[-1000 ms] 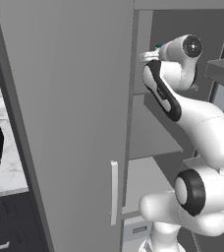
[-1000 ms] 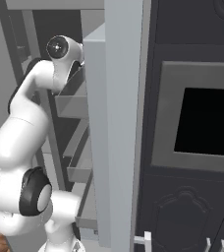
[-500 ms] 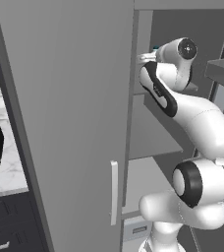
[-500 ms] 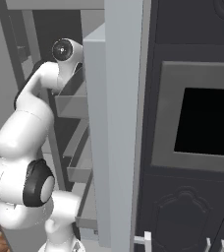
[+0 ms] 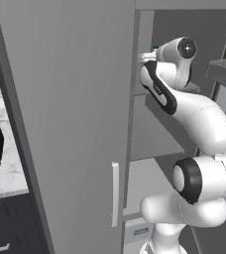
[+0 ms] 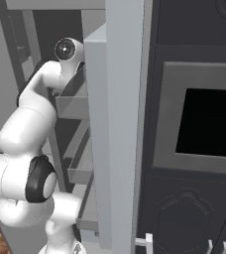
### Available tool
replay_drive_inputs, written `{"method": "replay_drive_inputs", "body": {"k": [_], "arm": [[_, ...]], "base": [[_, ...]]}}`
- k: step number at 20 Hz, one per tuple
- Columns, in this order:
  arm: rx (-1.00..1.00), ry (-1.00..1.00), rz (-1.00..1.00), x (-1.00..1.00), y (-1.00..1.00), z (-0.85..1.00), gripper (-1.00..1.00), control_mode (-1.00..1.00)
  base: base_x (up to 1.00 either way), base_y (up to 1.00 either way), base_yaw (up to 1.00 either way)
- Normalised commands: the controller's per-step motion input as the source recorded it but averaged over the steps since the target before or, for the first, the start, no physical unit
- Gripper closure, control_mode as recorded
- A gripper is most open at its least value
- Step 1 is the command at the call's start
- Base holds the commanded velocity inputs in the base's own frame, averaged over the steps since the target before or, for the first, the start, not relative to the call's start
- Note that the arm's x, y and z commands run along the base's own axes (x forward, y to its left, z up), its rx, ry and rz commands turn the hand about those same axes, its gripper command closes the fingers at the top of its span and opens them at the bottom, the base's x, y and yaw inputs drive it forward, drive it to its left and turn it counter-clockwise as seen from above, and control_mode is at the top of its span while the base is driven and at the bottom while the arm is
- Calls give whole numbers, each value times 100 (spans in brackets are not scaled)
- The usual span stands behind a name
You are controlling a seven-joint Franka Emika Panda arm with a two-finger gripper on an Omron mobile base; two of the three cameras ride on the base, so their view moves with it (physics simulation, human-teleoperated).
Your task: Take the bottled waters from the counter and place them in the freezer to freeze. Close the freezer door after placing the bottles.
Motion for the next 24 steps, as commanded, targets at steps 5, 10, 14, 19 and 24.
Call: {"method": "replay_drive_inputs", "body": {"k": [5,10,14,19,24], "arm": [[2,-2,0,52,0,-17,100,-100],[1,0,0,60,0,-12,100,-100],[0,-3,0,64,0,-19,100,-100],[0,-3,0,56,0,-27,100,-100],[0,-5,0,19,0,-31,100,-100]], "base": [[0,0,0],[0,0,0],[0,0,0],[0,0,0],[0,0,0]]}}
